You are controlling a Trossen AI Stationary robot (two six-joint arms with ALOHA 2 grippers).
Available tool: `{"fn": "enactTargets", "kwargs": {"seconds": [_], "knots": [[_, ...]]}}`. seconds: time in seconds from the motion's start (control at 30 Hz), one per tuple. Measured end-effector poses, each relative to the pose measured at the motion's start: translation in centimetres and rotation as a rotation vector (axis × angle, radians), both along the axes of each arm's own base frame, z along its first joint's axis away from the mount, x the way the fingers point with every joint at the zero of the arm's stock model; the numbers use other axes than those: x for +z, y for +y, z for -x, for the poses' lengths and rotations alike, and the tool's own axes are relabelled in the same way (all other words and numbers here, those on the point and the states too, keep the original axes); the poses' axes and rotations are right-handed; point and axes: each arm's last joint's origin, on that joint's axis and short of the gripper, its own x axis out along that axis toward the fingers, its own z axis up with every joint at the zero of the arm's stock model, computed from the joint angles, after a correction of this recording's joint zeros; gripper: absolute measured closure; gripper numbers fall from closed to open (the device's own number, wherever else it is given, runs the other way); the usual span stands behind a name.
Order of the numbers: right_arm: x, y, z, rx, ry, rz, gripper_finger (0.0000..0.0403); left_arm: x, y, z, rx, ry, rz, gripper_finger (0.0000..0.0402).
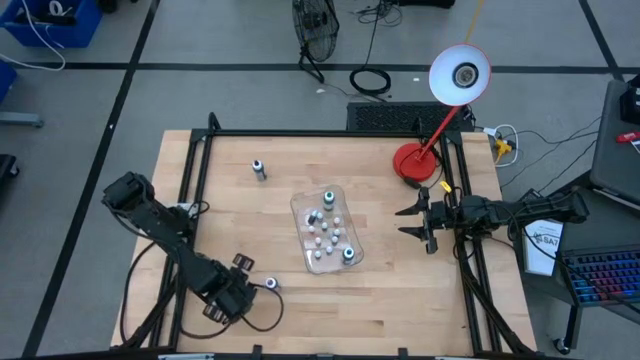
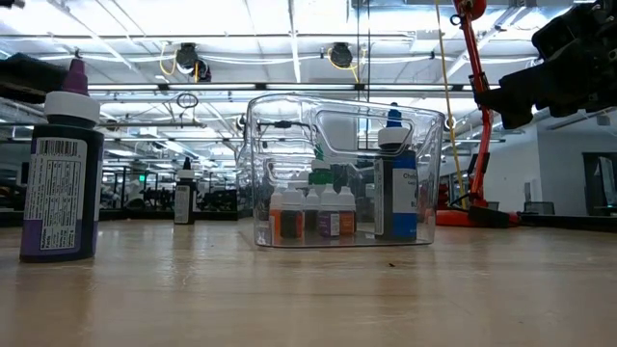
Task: Pick & Place food coloring
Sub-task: Put the small yellow food coloring bottle into the transparent bin
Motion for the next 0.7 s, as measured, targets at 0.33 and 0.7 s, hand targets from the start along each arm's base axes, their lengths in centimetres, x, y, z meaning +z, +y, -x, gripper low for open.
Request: {"fn": "enactTargets", "kwargs": {"seconds": [0.33, 0.7], "knots": [[0.0, 0.0, 0.0, 0.001, 0.0, 0.0, 0.0209, -1.8, 0.0, 0.1, 0.023, -0.049, 0.061, 0.027], [0.0, 0.0, 0.0, 0.0, 0.0, 0.0, 0.0209, -4.1, 1.0, 1.1, 0.027, -0.035, 0.041, 0.027]]}}
